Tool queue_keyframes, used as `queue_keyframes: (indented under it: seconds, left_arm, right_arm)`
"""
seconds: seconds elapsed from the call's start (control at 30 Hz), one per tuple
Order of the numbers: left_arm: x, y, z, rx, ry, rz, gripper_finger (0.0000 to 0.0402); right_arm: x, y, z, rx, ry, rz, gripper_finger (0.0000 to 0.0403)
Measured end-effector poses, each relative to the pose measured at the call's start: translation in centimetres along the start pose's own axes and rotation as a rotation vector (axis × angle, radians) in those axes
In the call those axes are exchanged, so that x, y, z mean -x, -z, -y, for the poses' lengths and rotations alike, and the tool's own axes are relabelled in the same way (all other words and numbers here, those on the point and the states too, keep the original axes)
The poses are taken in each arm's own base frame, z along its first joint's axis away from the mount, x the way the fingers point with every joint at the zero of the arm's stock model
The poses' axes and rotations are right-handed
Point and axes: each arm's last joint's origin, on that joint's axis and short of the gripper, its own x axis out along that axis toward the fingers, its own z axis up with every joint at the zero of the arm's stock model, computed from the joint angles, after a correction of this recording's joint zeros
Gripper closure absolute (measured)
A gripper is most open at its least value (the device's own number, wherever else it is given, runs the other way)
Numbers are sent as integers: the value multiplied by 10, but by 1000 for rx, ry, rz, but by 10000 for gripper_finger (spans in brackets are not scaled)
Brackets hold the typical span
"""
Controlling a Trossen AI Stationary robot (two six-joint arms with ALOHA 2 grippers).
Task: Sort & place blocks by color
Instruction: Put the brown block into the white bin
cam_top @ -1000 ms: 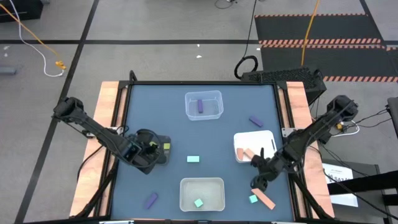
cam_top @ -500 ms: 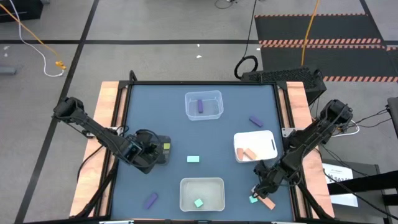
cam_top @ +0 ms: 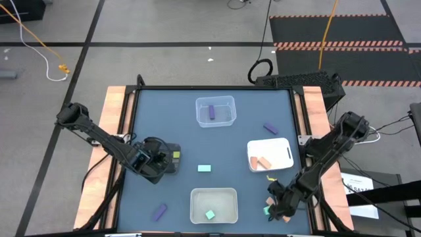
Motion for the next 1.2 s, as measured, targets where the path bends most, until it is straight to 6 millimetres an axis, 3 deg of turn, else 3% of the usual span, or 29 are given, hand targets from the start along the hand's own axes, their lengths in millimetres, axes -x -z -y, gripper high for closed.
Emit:
queue_keyframes:
  seconds: [0.27, 0.5, 0.67, 0.83, 0.9, 1.1, 1.2]
  left_arm:
    - [0, 0, 0, -5, 0, 0, 224]
    - [0, 0, 0, -40, 0, 0, 224]
    - [0, 0, 0, -71, 1, 0, 224]
    - [0, 0, 0, -81, 1, 0, 224]
    - [0, 1, 0, -82, 6, 0, 224]
    - [1, 1, 2, -68, 26, -1, 224]
    - [1, 1, 3, -68, 27, -1, 224]
  right_arm:
    - [-7, 3, -18, 159, 157, 49, 93]
    - [-21, 3, -26, 249, 244, 39, 127]
    - [-27, 3, -28, 265, 329, 15, 172]
    - [-26, 3, -26, 255, 354, 0, 258]
    - [-24, 4, -27, 253, 343, -22, 292]
    - [1, 11, -29, 269, 261, -56, 292]
    - [23, 11, -32, 323, 182, 55, 292]
